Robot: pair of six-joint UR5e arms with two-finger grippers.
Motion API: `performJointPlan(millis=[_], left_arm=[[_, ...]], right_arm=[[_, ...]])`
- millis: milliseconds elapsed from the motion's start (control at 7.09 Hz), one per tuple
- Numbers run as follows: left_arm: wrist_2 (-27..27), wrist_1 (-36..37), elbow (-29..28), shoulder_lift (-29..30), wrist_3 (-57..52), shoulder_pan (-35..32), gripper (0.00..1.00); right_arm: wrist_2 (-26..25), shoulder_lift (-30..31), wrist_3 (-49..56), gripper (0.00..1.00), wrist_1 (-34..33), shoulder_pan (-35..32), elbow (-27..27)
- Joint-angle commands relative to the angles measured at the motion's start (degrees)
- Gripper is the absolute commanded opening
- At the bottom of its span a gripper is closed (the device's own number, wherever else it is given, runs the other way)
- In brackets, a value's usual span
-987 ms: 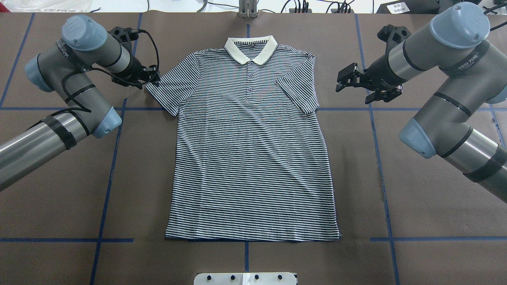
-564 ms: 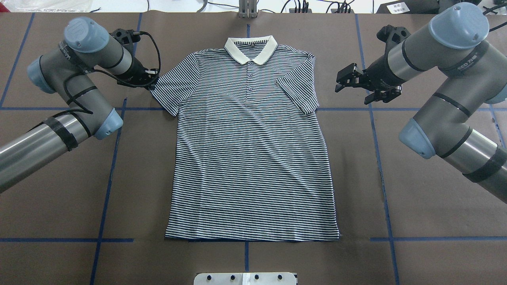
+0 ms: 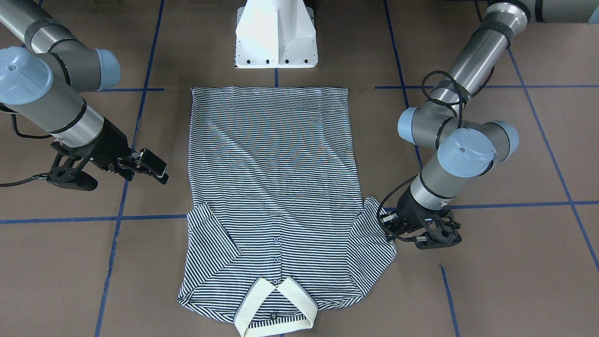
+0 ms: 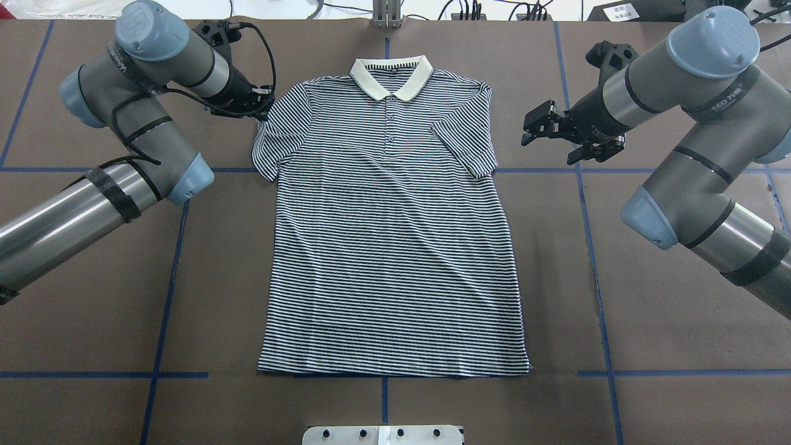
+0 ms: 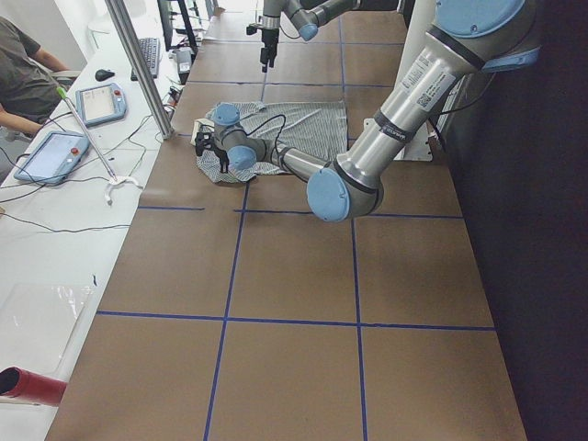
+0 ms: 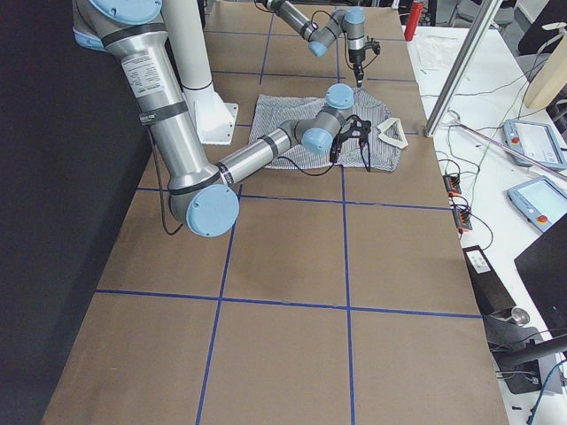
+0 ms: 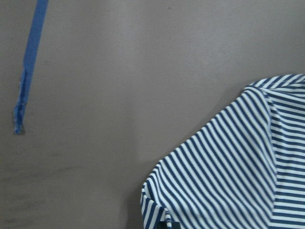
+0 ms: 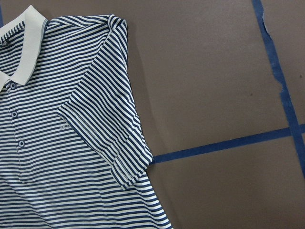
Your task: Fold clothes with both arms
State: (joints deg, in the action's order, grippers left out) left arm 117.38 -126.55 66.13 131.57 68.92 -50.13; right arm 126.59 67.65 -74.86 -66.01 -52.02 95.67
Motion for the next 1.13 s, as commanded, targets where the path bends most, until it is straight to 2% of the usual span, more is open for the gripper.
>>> performJointPlan(millis=[0, 141, 282, 564, 846, 987], left_arm=[[-3.53, 1.04, -1.60, 4.46, 7.25, 3.44, 0.00], [-5.65, 1.04, -5.10, 7.44, 8.59, 4.77, 0.00], [-6.63, 0.78, -6.26, 7.99, 9.30, 5.56, 0.00], [-7.42, 0.61, -6.45, 8.08, 9.48, 5.92, 0.00], [-7.60, 0.43, -6.71, 8.09, 9.48, 6.01, 0.00], [-7.52, 0.52, -6.63, 8.17, 10.18, 6.01, 0.48]], right_arm=[[-0.03, 0.03, 0.07, 1.00, 0.00, 0.07, -0.22], [-0.12, -0.06, 0.07, 1.00, 0.00, 0.25, -0.31], [-0.20, -0.15, 0.07, 1.00, 0.00, 0.42, -0.31], [-5.27, -0.50, -0.02, 1.00, 0.00, 2.26, -0.39], [-5.22, -0.94, 0.07, 1.00, 0.00, 2.62, 0.04], [-5.21, -0.50, -0.20, 1.00, 0.00, 3.40, 1.96]])
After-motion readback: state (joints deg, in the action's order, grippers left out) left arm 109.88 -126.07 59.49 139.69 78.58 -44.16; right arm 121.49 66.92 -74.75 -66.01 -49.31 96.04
